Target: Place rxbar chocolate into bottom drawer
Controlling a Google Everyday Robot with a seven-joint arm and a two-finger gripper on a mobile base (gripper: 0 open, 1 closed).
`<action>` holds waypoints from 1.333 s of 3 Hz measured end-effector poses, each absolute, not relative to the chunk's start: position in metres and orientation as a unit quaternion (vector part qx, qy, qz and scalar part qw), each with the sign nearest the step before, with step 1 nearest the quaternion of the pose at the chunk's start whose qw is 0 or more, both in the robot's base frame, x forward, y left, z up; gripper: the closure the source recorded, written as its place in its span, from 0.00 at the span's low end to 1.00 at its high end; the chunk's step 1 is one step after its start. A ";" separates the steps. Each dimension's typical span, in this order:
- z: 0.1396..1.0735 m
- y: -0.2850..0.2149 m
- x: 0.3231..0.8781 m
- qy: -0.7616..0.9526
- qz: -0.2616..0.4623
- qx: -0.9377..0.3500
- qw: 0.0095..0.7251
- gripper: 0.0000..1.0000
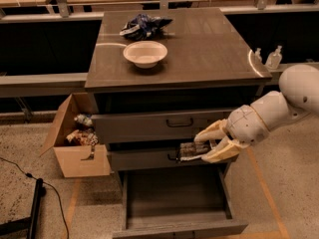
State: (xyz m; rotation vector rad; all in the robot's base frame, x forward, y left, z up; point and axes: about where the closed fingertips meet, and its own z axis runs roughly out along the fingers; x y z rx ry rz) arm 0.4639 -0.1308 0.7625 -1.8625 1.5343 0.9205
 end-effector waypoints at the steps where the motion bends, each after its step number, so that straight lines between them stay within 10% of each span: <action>1: 0.762 -0.131 0.464 0.571 0.343 -0.693 0.276 1.00; 4: 0.555 -0.197 0.475 0.768 0.236 -0.567 0.183 1.00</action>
Offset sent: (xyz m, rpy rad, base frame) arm 0.0318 -0.0643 -0.1737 -0.2832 -0.0080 -0.6158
